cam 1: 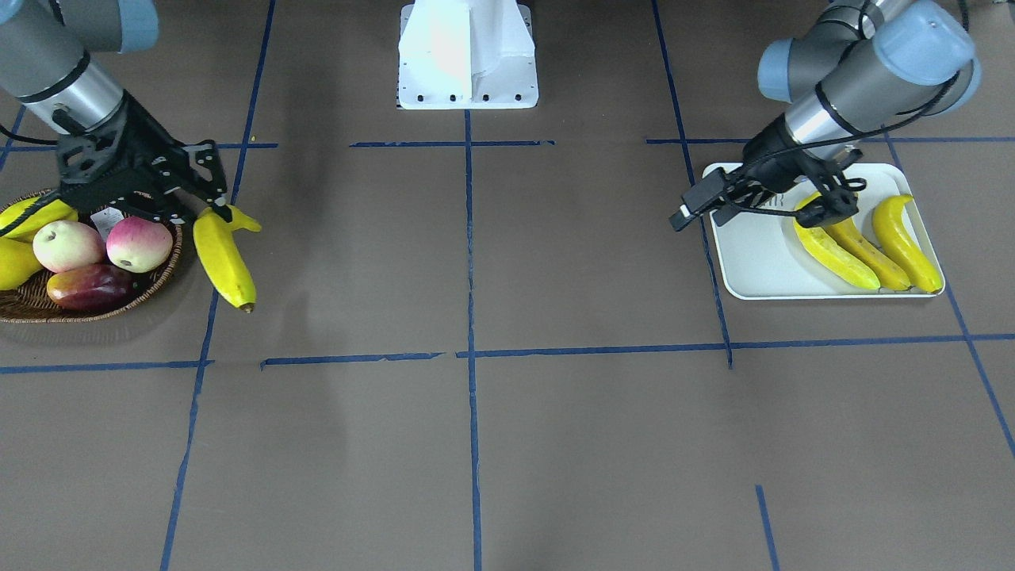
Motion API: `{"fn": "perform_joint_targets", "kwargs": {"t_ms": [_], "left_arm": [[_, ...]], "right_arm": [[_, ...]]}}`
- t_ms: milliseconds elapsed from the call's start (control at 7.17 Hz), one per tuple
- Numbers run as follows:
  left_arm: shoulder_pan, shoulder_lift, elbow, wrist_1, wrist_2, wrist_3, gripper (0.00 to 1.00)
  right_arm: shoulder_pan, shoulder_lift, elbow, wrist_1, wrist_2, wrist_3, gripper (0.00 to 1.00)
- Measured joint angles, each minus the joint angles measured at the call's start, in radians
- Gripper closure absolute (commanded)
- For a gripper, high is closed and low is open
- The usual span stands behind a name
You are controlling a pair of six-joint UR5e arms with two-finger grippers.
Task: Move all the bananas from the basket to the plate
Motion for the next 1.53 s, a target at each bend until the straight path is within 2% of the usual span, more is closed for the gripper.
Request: {"fn": "perform_joint_targets", "kwargs": {"t_ms": [279, 418, 697, 837, 1255, 1395, 1534], "left_arm": [[0.079, -0.126, 0.016, -0.002, 0.062, -0.122, 0.0], [0.106, -0.17, 0.02, -0.002, 0.092, -0.168, 0.0], [0.132, -0.25, 0.028, -0.001, 0.149, -0.303, 0.0], [0.15, -0.281, 0.037, -0.001, 0.21, -0.364, 0.0], [0.212, -0.325, 0.066, -0.001, 0.355, -0.426, 0.01], [0.222, -0.329, 0.076, -0.001, 0.37, -0.428, 0.12], [0.234, -0.331, 0.082, -0.001, 0.376, -0.428, 0.45]], "right_arm": [[-0.083, 0.115, -0.047, 0.069, -0.04, 0.119, 0.88], [-0.134, 0.183, -0.084, 0.079, -0.088, 0.163, 0.89], [-0.253, 0.284, -0.134, 0.081, -0.24, 0.279, 0.92], [-0.291, 0.315, -0.142, 0.078, -0.282, 0.321, 0.93], [-0.358, 0.367, -0.143, 0.068, -0.307, 0.365, 0.94], [-0.371, 0.378, -0.142, 0.066, -0.307, 0.383, 0.92], [-0.377, 0.385, -0.14, 0.066, -0.305, 0.391, 0.87]]}}
